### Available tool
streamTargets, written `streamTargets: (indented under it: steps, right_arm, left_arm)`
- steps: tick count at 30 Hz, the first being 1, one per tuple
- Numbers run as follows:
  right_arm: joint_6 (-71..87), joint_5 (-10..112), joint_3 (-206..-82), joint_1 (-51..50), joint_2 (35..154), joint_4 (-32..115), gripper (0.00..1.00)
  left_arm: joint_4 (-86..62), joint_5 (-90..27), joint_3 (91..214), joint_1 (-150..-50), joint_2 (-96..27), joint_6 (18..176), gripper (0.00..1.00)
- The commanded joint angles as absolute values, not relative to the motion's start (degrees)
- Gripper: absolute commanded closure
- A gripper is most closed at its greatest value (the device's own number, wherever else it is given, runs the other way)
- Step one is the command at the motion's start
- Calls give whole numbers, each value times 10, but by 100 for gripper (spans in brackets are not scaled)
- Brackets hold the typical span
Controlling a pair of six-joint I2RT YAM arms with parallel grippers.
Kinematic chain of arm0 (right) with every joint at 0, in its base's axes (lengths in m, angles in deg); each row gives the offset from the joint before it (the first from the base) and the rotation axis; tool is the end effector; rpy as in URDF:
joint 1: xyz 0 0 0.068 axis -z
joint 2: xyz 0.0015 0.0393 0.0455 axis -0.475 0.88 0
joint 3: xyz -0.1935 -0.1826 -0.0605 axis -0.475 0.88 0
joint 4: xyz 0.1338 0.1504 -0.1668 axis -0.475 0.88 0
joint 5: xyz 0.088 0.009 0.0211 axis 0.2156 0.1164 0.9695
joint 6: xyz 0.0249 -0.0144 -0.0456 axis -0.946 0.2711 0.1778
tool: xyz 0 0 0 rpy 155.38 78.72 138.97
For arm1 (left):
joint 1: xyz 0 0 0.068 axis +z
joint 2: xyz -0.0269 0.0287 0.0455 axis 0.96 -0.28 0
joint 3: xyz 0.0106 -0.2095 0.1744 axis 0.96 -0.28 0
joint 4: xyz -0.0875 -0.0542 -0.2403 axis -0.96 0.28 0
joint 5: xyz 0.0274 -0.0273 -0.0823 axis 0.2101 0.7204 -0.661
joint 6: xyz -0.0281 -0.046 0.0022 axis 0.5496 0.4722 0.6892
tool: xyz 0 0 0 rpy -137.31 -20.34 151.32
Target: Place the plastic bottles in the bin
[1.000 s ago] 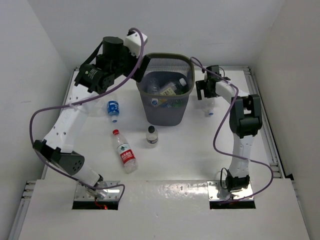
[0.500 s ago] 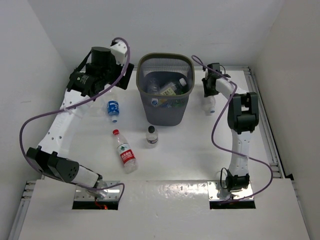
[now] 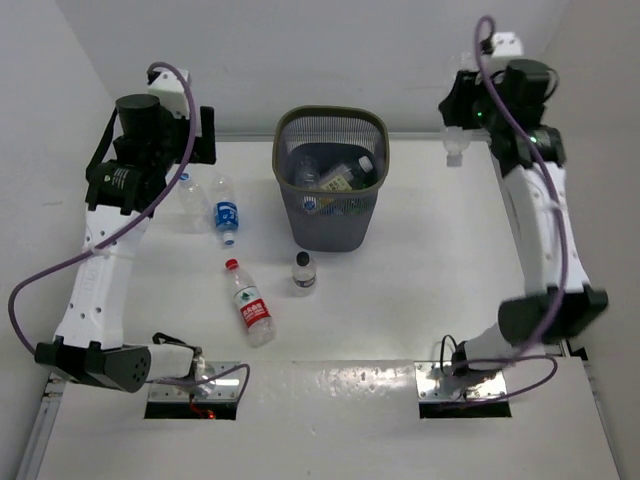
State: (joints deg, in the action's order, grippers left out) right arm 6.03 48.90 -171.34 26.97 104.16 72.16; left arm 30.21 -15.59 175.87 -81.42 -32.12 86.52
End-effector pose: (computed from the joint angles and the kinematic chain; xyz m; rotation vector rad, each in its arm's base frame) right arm 0.3545 0.0119 0.4512 0.0553 1.9083 0.2083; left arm 0.2512 -0.0292 0.4816 0.0172 1.8792 0.0222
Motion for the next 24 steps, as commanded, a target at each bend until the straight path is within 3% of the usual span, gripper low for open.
streamTargets:
  steps: [1, 11, 17, 24]
  right_arm:
    - [-8, 538, -1694, 238, 946, 617, 100]
    - [38, 454, -1596, 58, 959, 275, 100]
    - [117, 409, -1498, 2, 999, 80, 97]
    - [142, 383, -1413, -31, 986, 17, 90]
  left_arm:
    - [278, -204, 1744, -772, -314, 917, 0]
    - [267, -318, 1703, -666, -314, 963, 0]
    - [256, -387, 1672, -620, -314, 969, 0]
    - [251, -413, 1640, -570, -325, 961, 0]
